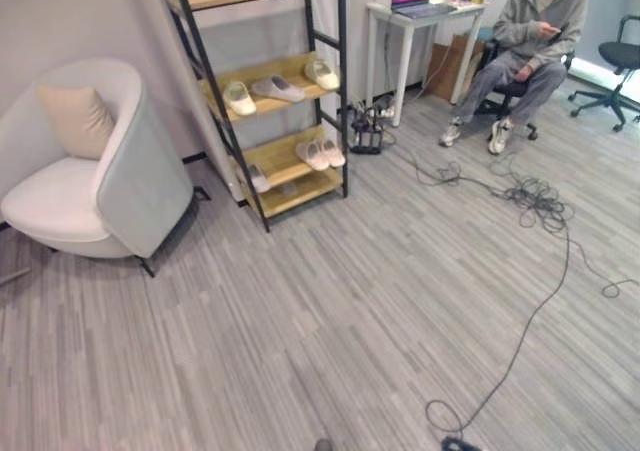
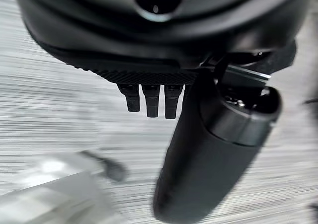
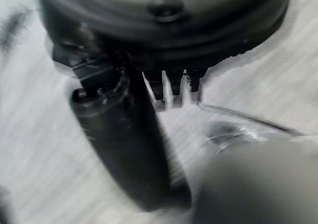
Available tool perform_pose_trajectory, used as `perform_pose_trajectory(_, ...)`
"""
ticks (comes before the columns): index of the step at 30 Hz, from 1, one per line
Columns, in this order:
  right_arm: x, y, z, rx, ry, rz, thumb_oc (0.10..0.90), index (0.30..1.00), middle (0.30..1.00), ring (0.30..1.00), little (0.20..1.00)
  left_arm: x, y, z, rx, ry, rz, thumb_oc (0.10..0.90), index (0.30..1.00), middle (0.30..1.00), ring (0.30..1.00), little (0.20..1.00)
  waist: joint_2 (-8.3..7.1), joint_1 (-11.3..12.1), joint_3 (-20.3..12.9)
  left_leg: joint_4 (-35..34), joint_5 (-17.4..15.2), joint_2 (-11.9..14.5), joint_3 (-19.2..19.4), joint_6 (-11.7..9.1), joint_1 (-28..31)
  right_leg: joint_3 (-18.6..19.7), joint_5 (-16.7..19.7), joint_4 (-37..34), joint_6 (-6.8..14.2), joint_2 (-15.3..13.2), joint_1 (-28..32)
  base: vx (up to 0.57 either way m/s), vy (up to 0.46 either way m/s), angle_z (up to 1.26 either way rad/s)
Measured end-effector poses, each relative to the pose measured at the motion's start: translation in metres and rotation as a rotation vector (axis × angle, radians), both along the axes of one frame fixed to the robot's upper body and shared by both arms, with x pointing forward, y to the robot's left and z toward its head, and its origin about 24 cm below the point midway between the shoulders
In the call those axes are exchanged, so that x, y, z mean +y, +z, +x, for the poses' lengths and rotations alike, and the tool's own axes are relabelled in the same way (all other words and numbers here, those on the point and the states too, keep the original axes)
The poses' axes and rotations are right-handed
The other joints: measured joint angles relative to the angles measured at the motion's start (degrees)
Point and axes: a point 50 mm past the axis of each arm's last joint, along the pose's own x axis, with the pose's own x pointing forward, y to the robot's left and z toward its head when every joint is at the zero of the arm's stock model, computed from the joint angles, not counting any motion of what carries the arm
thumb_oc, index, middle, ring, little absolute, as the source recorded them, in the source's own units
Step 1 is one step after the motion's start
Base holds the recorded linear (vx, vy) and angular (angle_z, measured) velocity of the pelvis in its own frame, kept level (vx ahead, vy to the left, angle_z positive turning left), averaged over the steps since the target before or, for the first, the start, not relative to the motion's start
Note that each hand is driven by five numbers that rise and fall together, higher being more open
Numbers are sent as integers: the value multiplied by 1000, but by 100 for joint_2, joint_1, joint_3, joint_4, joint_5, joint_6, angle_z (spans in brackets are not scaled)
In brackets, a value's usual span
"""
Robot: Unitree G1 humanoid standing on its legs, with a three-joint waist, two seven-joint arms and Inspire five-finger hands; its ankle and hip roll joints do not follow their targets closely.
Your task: Arrange the slippers neatly on the shoe rack.
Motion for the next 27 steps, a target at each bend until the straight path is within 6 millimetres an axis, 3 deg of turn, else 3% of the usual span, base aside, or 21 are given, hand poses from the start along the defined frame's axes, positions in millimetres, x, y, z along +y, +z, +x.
perform_pose_trajectory(7,-6,0,-1,22,-7,-10,800,900,900,900,900,-5,0,8,2,-128,4,800,900,900,900,900,124,-6,0,-1,23,-44,-225,-13,-35,-288,-13,0,-24,-17,91,59,-37,20)
perform_pose_trajectory(11,-10,1,1,21,1,-14,800,900,900,900,900,-5,0,16,-10,-180,8,800,900,900,900,900,161,-33,37,85,0,-22,-217,-50,-66,-258,-74,60,-11,-10,48,-5,-98,1)
perform_pose_trajectory(13,-12,4,22,-32,7,-9,800,900,900,900,900,2,8,55,-114,-220,39,800,900,900,900,900,77,30,389,1454,32,-6,-79,-456,-941,-319,-413,761,-205,-114,-440,49,-136,23)
perform_pose_trajectory(14,-11,6,32,-49,15,-8,800,900,900,900,900,7,12,68,-155,-227,62,800,900,900,900,900,-65,14,562,1905,166,3,-8,-658,-1279,-322,-477,954,-270,-220,-590,277,-48,48)
perform_pose_trajectory(15,-11,7,43,-64,24,-8,800,900,900,900,900,18,20,91,-209,-257,103,800,900,900,900,900,-215,25,800,2734,303,172,382,-912,-1875,-449,-547,1054,-409,-278,-606,293,69,69)
perform_pose_trajectory(16,-12,7,45,-53,22,-10,800,900,900,900,900,18,22,97,-219,-283,109,800,900,900,900,900,-200,29,887,2595,101,395,1026,-672,-2024,-581,-516,774,-430,-191,-380,589,218,67)
perform_pose_trajectory(17,-19,6,33,-6,7,-28,800,900,900,900,900,8,16,87,-189,-286,80,800,900,900,900,900,-135,116,935,1009,75,378,1347,-627,-1808,-621,-513,533,-427,-38,-89,591,241,20)
perform_pose_trajectory(18,-23,6,31,11,7,-44,800,900,900,900,900,1,9,65,-108,-289,57,800,900,900,900,900,27,243,884,36,82,452,1414,-712,-1615,-580,-521,327,-370,115,112,891,275,-33)
perform_pose_trajectory(19,-23,7,33,15,19,-47,800,900,900,900,900,-1,5,54,-64,-272,43,800,900,900,900,900,77,290,864,-52,27,521,1391,-733,-1617,-541,-515,242,-326,178,182,685,190,-68)
perform_pose_trajectory(20,-21,6,31,29,46,-43,800,900,900,900,900,0,1,26,32,-172,2,800,900,900,900,900,2,376,849,247,-18,496,1166,-631,-1555,-448,-519,160,-318,170,393,643,193,-52)
perform_pose_trajectory(21,-17,3,21,62,72,-34,800,900,900,900,900,2,-1,11,74,-49,-24,800,900,900,900,900,-130,400,767,776,-162,413,1050,-395,-1549,-477,-601,158,-167,79,541,436,183,-34)
perform_pose_trajectory(22,-14,-1,4,106,75,-22,800,900,900,900,900,4,-1,-13,137,8,-33,800,900,900,900,900,-287,477,486,943,-127,329,1048,-199,-1436,-457,-793,246,-115,-17,571,396,196,-8)
perform_pose_trajectory(23,-13,-2,-8,134,68,-18,800,900,900,900,900,6,-1,-26,161,30,-33,800,900,900,900,900,-375,512,290,872,54,235,1052,8,-1300,-466,-913,362,29,-51,624,448,293,12)
perform_pose_trajectory(25,-11,-4,-18,173,77,-1,800,900,900,900,900,11,0,-26,156,23,-26,800,900,900,900,900,-557,491,224,688,110,26,1028,568,-925,-626,-1194,1433,360,-302,475,395,312,28)
perform_pose_trajectory(26,-13,-3,-16,164,70,-7,800,900,900,900,900,11,0,-21,140,-8,-19,800,900,900,900,900,-521,492,200,541,87,20,1023,639,-728,-608,-1132,2351,496,-451,189,369,252,30)
perform_pose_trajectory(27,-22,1,-6,113,77,-33,800,900,900,900,900,15,1,-8,109,-67,2,800,900,900,900,900,-471,420,214,461,3,7,870,690,-442,-619,-773,4203,581,-784,-487,344,207,42)
